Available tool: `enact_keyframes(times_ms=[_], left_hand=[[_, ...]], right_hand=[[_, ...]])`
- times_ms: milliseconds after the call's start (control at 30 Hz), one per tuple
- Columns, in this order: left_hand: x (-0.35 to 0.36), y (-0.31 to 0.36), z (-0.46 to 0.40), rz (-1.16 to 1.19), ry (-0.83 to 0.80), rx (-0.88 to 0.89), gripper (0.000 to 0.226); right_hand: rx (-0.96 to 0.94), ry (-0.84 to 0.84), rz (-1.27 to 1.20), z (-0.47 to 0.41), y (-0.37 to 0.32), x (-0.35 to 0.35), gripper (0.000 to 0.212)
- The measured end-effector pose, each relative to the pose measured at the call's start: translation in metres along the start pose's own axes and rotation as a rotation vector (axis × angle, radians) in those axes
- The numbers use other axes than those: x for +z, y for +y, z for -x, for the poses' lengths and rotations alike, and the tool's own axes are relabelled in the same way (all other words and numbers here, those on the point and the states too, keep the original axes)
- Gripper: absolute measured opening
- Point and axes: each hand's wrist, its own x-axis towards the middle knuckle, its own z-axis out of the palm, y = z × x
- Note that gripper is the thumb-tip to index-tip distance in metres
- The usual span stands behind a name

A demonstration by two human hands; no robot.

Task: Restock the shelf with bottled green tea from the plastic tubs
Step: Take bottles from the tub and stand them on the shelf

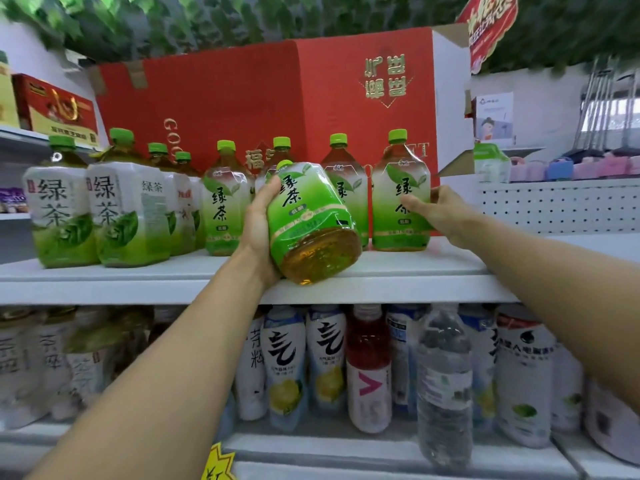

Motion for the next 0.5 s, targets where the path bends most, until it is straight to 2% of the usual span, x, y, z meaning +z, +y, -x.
enact_keyframes(times_ms=[100, 333, 367, 433, 500], left_hand=[[-0.002, -0.002, -0.002, -0.004, -0.008, 0.002, 0.041], [0.0, -0.001, 0.001, -0.009, 0.026, 0.025, 0.042], [0.001, -0.001, 0.002, -0.012, 0.041, 0.025, 0.043], [0.002, -0.001, 0.002, -0.006, 0.066, 0.017, 0.048], [0.003, -0.001, 0.002, -0.007, 0.086, 0.016, 0.053]], right_hand=[[0.005, -0.013, 0.017, -0.003, 0.005, 0.002, 0.058], [0.054, -0.069, 0.112, 0.016, 0.002, 0.007, 0.034], [0.067, -0.075, 0.183, 0.023, 0.001, 0.01, 0.036], [0.085, -0.028, 0.356, 0.042, -0.005, 0.019, 0.054], [-0.006, 0.084, 0.374, 0.066, -0.018, 0.033, 0.069]])
